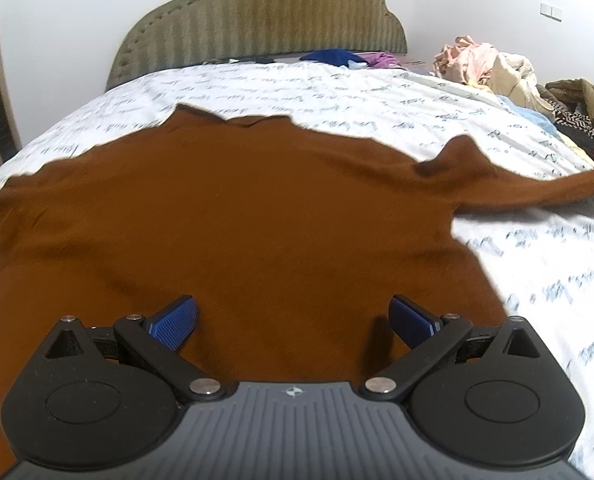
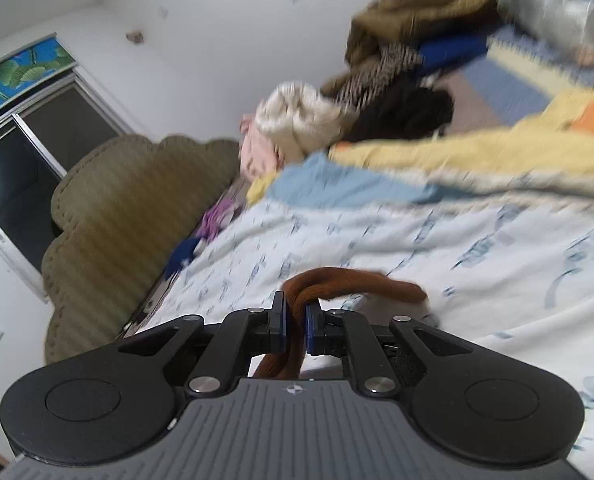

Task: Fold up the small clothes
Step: 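Lift the sleeve with the right gripper and carry it across the sweater body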

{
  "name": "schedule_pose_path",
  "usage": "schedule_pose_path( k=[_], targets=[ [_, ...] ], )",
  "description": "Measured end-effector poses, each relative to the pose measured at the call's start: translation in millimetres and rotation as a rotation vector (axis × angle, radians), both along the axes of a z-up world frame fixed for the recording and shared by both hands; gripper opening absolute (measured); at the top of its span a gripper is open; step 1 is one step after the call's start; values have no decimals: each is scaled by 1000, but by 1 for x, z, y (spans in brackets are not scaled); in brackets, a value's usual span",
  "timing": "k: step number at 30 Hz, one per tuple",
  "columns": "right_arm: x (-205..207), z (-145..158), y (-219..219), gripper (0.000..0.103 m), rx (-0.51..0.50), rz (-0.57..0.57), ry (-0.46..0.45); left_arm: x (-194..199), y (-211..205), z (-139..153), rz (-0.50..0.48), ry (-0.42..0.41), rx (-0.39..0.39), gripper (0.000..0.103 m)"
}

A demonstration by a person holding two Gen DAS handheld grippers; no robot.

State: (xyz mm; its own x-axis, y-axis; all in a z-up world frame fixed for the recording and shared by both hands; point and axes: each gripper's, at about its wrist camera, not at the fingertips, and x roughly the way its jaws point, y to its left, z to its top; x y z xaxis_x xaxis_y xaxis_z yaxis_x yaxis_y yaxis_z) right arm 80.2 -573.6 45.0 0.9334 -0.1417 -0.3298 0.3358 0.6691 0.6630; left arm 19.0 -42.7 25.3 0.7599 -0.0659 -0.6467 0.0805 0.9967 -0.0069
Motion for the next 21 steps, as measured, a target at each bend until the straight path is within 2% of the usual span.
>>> schedule_pose_path(
  k=[2,7,12,15,17,19,21],
  targets=[
    [-11,4,4,14,-54,-10,20,17,-15,8,-25,0,3,103],
    [-33,-3,19,14,-156,-88,150,82,-68,25,-111,-21,22,103],
    [-56,-20,21,14,-150,-122,199,142,-122,20,-141,-19,76,103],
    [-67,-26,17,14,-115,-118,205,171,-141,0,-151,67,89,103],
    [-75,-32,12,14,-67,-120,204,187,-143,-14,-132,135,56,103],
    [-87,-35,12,14,-64,-138,203,191,-141,-18,-109,129,21,103],
    [-102,-31,16,14,-112,-176,197,193,-142,-15,-127,114,-10,103]
  ],
)
